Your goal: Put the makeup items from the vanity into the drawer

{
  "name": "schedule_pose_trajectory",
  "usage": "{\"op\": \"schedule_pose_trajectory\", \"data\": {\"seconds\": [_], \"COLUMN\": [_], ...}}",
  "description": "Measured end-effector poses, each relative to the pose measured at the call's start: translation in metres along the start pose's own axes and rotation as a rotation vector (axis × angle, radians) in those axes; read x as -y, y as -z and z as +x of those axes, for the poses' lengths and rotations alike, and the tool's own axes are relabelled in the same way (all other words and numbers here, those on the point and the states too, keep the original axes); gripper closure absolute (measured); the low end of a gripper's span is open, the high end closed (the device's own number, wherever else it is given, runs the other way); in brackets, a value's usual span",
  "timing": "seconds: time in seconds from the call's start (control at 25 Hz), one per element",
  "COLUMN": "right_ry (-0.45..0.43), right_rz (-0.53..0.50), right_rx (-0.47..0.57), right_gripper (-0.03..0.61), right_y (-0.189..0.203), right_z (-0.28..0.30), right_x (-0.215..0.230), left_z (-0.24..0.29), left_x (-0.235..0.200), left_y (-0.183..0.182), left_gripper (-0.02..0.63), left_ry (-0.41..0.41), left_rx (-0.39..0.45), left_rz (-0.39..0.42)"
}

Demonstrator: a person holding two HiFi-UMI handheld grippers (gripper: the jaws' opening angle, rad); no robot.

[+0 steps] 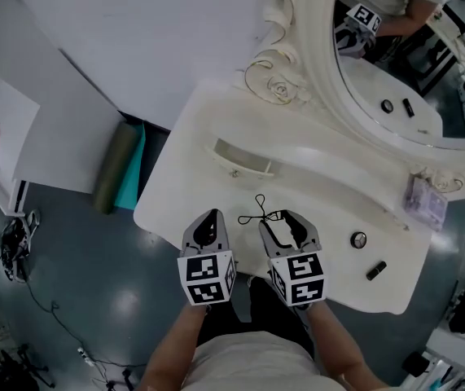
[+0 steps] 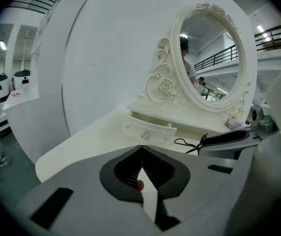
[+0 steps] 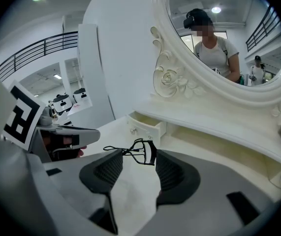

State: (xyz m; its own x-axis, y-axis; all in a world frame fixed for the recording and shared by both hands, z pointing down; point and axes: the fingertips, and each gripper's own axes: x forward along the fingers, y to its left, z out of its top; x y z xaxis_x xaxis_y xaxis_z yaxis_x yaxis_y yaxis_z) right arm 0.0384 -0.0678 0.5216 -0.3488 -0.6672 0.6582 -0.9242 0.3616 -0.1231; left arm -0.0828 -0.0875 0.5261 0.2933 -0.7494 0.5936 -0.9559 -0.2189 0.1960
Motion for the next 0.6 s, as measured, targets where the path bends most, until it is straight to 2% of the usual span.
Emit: {"op": "schedule_pose_trajectory", "data": {"seconds": [0.6], "right_ry": [0.071], "right_rz": [0.089], "right_rx": [0.061], "right_gripper": [0.356], "right_y": [-0.04], "right_z": [0.011], "right_x": [0.002], "left_z": [0.003], "left_x": [-0.014], "left_y": [-0.022], "left_gripper": [0.606], "left_ry": [0.041], "left_rx": [0.016], "left_rz": [0.036]}}
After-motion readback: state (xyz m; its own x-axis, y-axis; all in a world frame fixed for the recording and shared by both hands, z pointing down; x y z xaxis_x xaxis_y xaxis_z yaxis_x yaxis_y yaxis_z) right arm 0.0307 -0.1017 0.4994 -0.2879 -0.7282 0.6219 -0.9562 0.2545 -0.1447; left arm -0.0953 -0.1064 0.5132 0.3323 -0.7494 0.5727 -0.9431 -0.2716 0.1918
